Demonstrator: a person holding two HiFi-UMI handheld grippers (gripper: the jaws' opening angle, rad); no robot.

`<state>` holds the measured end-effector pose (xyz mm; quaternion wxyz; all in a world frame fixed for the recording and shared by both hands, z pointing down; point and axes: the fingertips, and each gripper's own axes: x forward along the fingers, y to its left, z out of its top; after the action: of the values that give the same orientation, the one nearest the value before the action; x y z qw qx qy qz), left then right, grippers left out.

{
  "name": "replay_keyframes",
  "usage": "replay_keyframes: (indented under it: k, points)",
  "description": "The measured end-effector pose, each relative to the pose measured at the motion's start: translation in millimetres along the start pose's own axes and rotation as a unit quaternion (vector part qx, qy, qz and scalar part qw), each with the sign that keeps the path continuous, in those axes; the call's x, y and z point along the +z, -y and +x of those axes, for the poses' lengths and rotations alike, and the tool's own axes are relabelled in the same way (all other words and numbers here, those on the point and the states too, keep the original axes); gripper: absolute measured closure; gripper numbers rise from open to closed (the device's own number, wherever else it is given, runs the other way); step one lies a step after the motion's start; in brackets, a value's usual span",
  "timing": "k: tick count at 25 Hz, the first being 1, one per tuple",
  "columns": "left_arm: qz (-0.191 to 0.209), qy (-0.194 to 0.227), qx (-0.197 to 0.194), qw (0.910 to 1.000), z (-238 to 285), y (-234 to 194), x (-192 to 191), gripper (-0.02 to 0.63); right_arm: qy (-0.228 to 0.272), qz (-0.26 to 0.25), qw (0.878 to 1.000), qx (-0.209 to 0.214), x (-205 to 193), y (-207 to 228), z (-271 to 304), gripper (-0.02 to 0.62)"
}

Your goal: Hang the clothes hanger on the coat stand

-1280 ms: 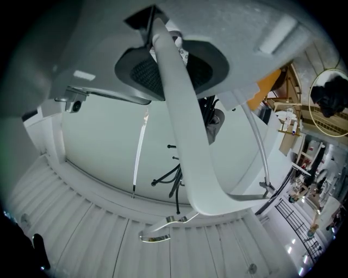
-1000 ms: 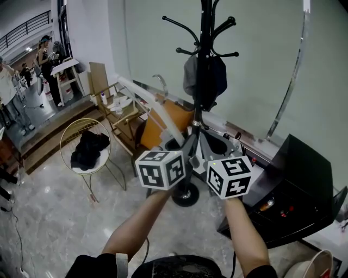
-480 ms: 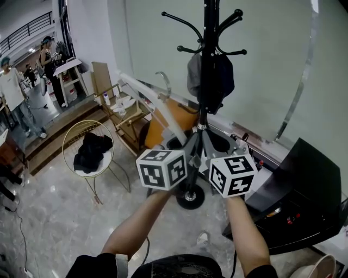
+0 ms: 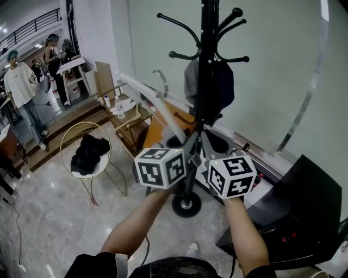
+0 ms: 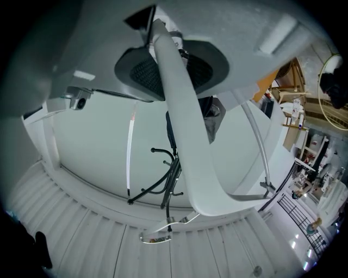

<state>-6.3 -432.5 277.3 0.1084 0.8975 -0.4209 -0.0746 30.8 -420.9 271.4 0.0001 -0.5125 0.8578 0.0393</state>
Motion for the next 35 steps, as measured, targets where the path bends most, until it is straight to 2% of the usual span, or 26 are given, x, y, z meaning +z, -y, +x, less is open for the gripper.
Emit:
replay_keyframes:
  k: [7,11,19,26,35]
  points:
    - [0.003,-0.017,0.003,0.9998,51,5,-6,0.505,0.002,0.006,1.0,0.006,-2,45,17,0.601]
    - [0.002,-0.024,0.017,0.9996,79,-2,-7,0.505,0.004,0.012,1.0,0.024,-4,69,36,0.601]
    - [-0.005,-0.041,0.018,0.999,94,-15,-13,0.505,0.011,-0.007,0.999,0.045,-2,72,46,0.601]
    - [-0.016,-0.046,0.039,0.9981,113,-27,-14,0.505,0.015,-0.01,0.998,0.064,0,89,52,0.601]
    - [-0.004,-0.062,0.028,0.9977,127,-30,-11,0.505,0.021,-0.007,0.998,0.062,6,98,56,0.601]
